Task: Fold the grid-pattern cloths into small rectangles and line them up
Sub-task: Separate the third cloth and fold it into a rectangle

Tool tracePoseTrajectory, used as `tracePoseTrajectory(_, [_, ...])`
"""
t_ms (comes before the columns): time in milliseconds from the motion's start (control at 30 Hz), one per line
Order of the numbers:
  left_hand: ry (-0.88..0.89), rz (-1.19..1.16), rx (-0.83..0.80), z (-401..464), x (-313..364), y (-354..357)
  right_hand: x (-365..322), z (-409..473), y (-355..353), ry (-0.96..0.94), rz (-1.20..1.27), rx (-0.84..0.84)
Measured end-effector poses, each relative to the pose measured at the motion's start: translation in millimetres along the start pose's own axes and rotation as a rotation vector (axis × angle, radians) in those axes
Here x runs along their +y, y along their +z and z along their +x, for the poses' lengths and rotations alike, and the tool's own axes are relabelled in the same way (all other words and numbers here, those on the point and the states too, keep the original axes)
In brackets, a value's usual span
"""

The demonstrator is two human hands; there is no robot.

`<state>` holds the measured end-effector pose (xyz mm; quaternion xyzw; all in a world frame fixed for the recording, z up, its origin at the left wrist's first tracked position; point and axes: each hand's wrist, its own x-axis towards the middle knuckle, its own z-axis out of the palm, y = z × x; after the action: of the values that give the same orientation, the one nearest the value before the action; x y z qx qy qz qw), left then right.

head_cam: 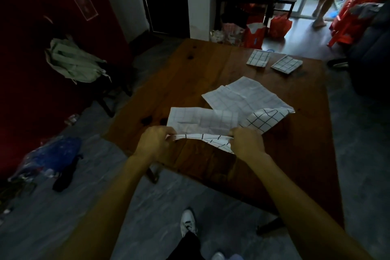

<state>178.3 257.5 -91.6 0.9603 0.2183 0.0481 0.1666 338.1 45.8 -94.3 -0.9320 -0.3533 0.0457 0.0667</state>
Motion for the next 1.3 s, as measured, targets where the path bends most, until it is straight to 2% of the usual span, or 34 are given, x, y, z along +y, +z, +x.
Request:
tracePoseTrajectory(100, [-0.048, 0.022, -0.104, -1.1, -5.4, 11.7, 1.2, -0.3, 7.5, -0.006, -0.017, -0.054])
tracePoseTrajectory(267, [-0.079, 0.046, -0.207, 2.6, -13.7, 15.4, 5.1, 4.3, 11.0, -0.020, 0.044, -0.010])
tracePoseTrajectory(400, [-0.131, 0.077, -0.209, 8.4, -22.3, 13.4, 4.5, 8.2, 12.3, -0.035, 0.105, 0.028])
tracePoseTrajectory(500, [-0.162, 0.069, -0.058, 15.9, -23.9, 8.1, 3.3, 16.1, 8.5, -0.032, 0.184, 0.155])
tracePoseTrajectory(600, [-0.144, 0.050, 0.107, 36.7, -29.0, -6.1, 3.8, 36.5, -10.3, -0.018, 0.160, 0.246])
tracePoseTrajectory(1067, [-0.012, 0.051, 0.338, 203.7, -12.9, -114.6, 4.3, 202.3, -133.5, -0.049, 0.065, 0.480])
tracePoseTrajectory(1200, [0.015, 0.018, 0.531, 237.1, -5.5, -153.2, 10.7, 239.4, -169.1, -0.111, 0.066, 0.748])
tracePoseTrajectory(1300, [0.076, 0.001, 0.668, 244.8, -0.3, -172.3, 11.0, 240.9, -192.9, -0.195, 0.198, 0.884])
